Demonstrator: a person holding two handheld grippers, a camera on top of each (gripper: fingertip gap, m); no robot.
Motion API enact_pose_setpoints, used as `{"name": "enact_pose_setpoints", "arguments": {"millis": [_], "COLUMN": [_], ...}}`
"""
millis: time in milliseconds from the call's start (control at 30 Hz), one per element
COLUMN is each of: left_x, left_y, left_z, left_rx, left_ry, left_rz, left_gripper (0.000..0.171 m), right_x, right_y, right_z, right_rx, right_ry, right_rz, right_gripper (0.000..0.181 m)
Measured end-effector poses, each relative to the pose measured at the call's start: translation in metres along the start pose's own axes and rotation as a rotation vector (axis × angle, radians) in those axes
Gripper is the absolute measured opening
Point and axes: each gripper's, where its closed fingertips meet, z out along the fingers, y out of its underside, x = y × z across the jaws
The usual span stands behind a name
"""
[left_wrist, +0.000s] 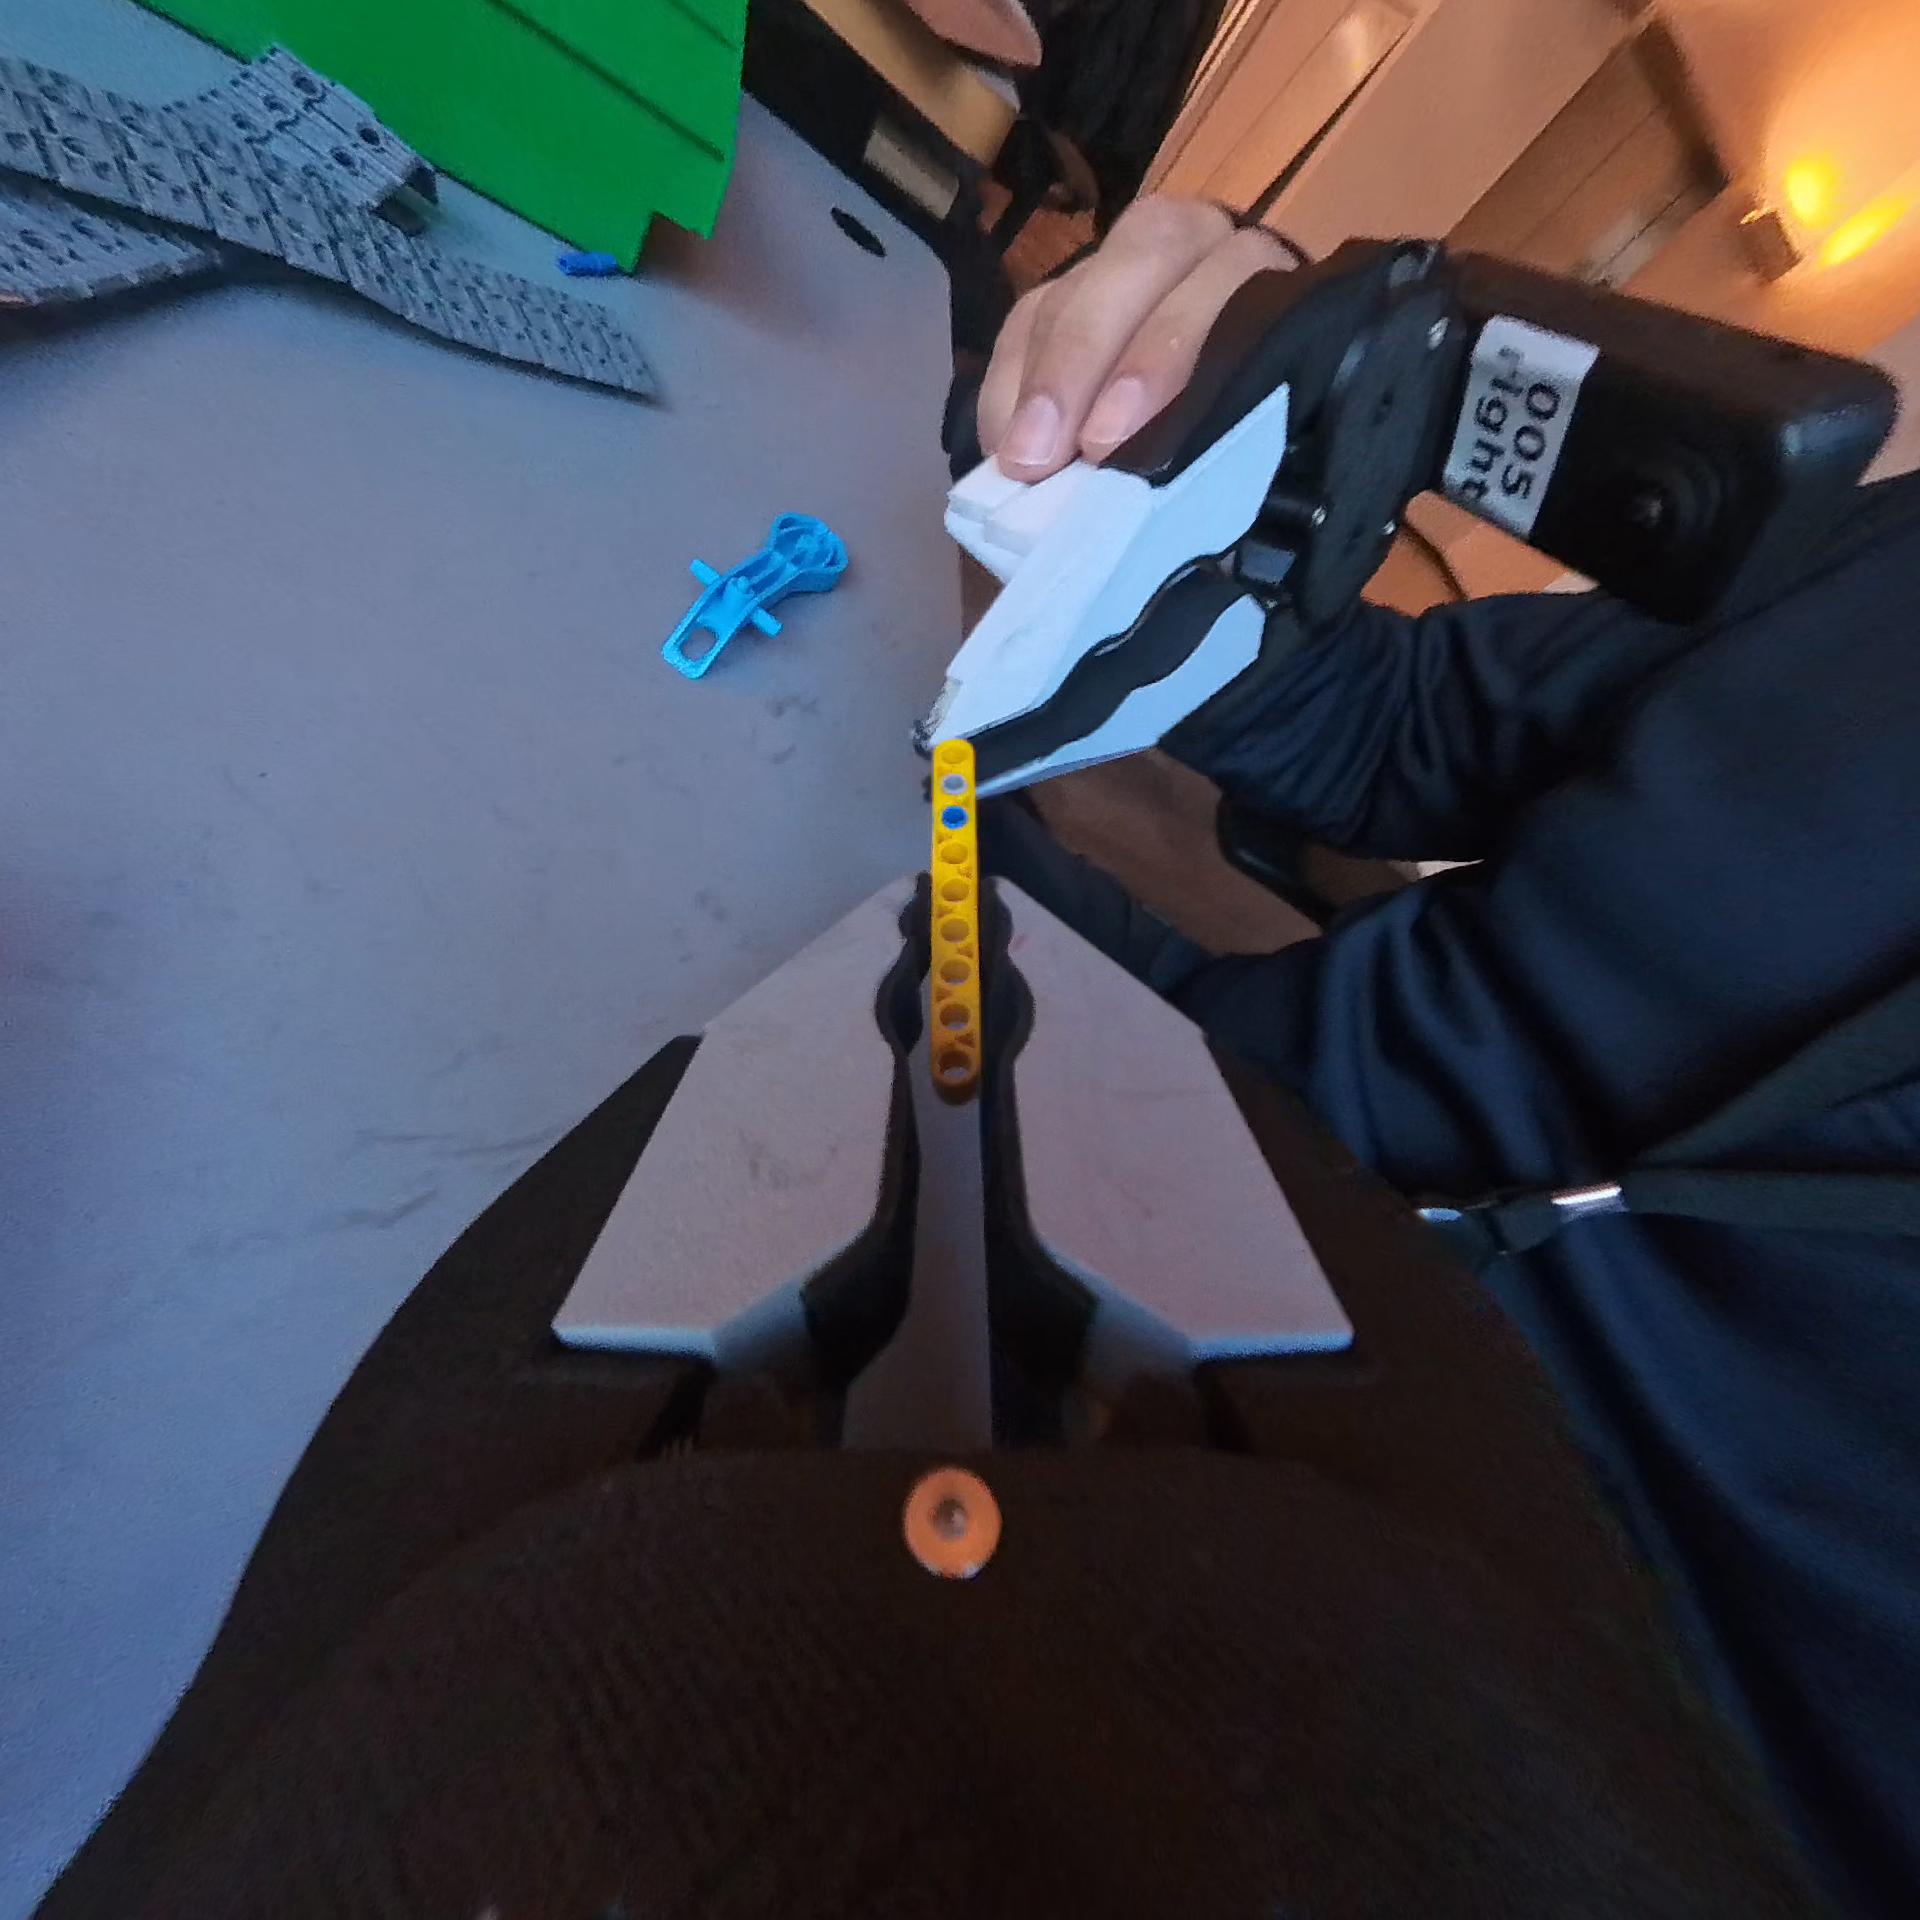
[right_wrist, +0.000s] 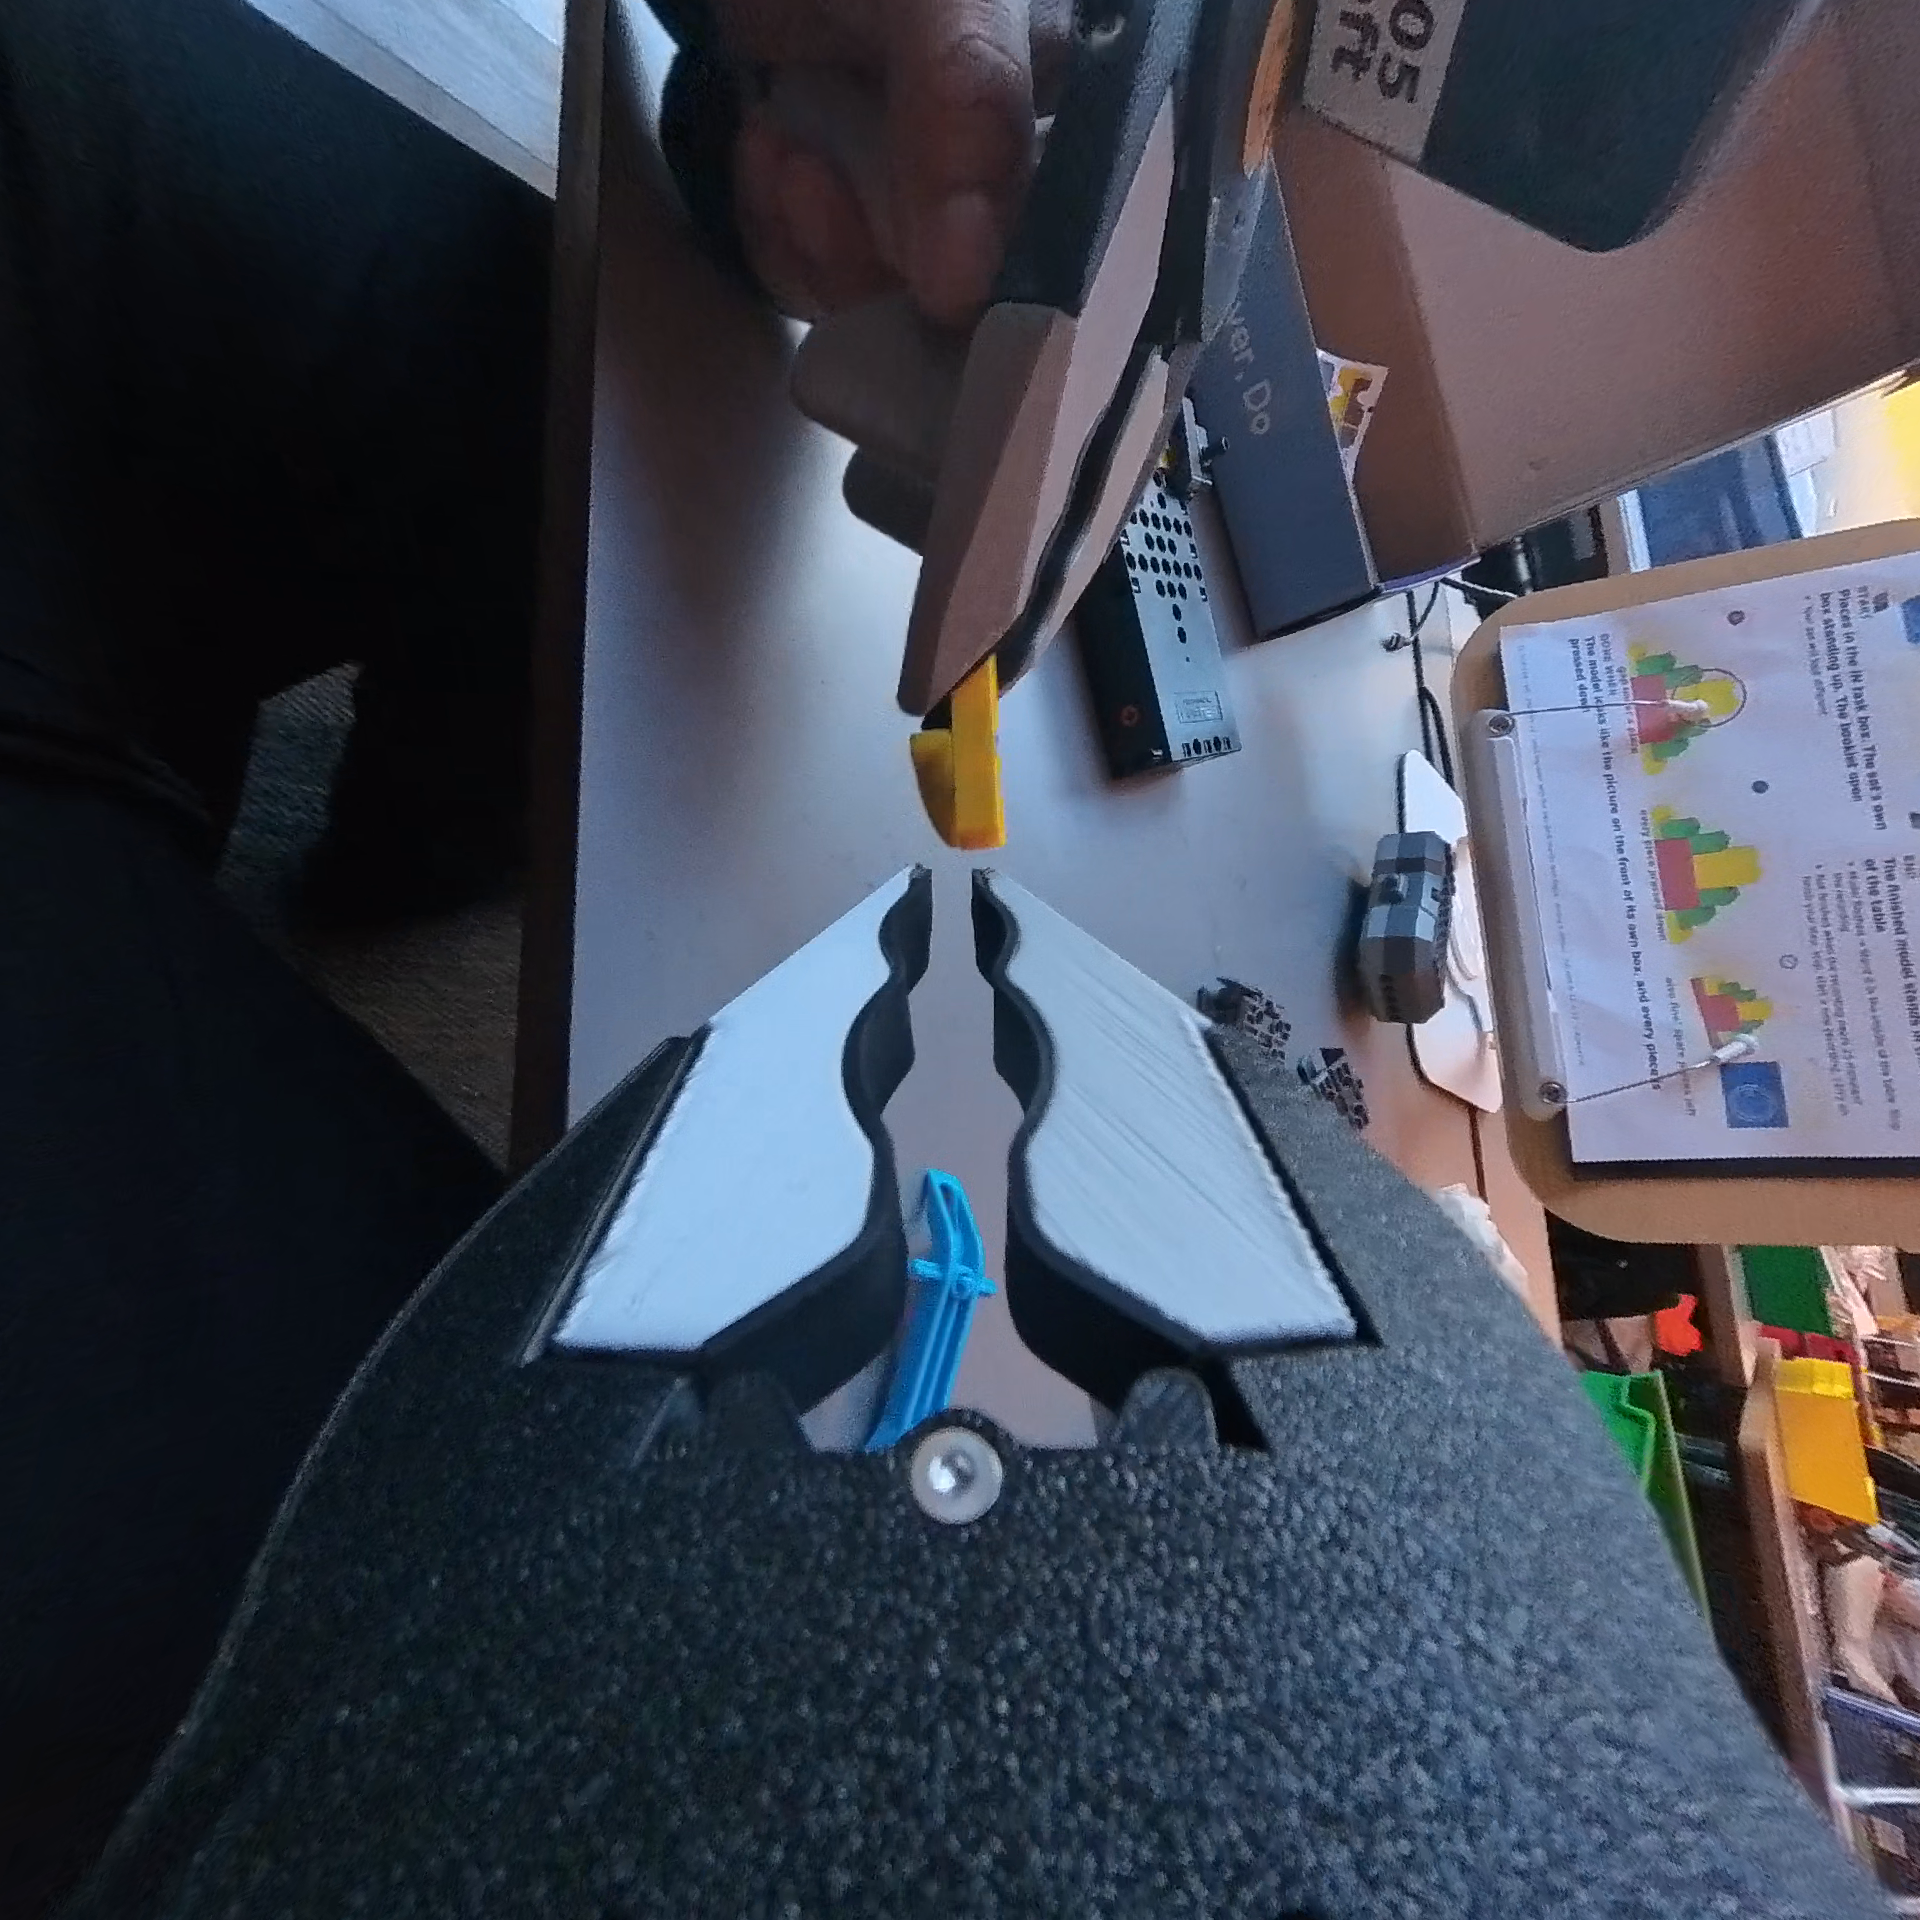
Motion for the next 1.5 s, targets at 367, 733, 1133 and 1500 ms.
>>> {"name": "enact_pose_setpoints", "arguments": {"millis": [367,733,1133,1500], "left_x": [0.004,0.004,0.003,0.002], "left_y": [0.003,0.003,0.005,0.014], "left_z": [0.002,0.003,0.008,0.012], "left_rx": [-0.015,-0.009,-0.019,-0.079], "left_ry": [0.035,0.045,0.051,0.03], "left_rz": [-0.023,-0.036,-0.057,-0.051], "left_gripper": [0.006,0.006,0.005,0.005], "right_x": [-0.001,0.003,-0.003,-0.012], "right_y": [-0.008,-0.008,-0.008,-0.011], "right_z": [-0.003,-0.004,0.001,0.008], "right_rx": [0.095,0.129,0.127,0.089], "right_ry": [-0.059,-0.049,-0.065,-0.049], "right_rz": [0.145,0.177,0.167,0.04], "right_gripper": [0.008,0.015,0.009,0.012]}}
